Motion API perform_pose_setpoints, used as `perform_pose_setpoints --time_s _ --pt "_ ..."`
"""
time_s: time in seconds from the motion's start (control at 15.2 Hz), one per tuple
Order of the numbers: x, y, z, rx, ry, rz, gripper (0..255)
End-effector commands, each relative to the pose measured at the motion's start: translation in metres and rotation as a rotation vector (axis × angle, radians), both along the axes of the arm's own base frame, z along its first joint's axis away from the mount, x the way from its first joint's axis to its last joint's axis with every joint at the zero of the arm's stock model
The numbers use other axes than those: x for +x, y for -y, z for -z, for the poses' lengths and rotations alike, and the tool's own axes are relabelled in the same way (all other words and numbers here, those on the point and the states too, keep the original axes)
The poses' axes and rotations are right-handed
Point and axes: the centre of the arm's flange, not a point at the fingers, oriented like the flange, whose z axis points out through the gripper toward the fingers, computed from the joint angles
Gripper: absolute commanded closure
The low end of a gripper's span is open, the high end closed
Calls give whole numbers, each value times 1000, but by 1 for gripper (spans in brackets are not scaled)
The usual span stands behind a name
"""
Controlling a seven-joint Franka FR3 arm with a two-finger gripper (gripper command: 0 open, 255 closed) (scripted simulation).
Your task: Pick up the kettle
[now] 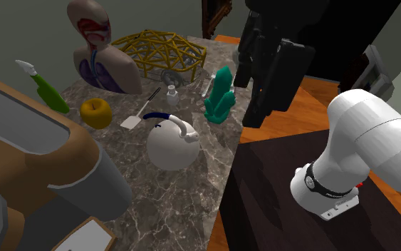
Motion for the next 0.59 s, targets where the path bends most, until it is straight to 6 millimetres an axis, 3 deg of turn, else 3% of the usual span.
perform_pose_setpoints --time_s 0.0,0.53 --pt "0 0 0 0 0 0 0" --pt "42 68 67 5 -14 85 0"
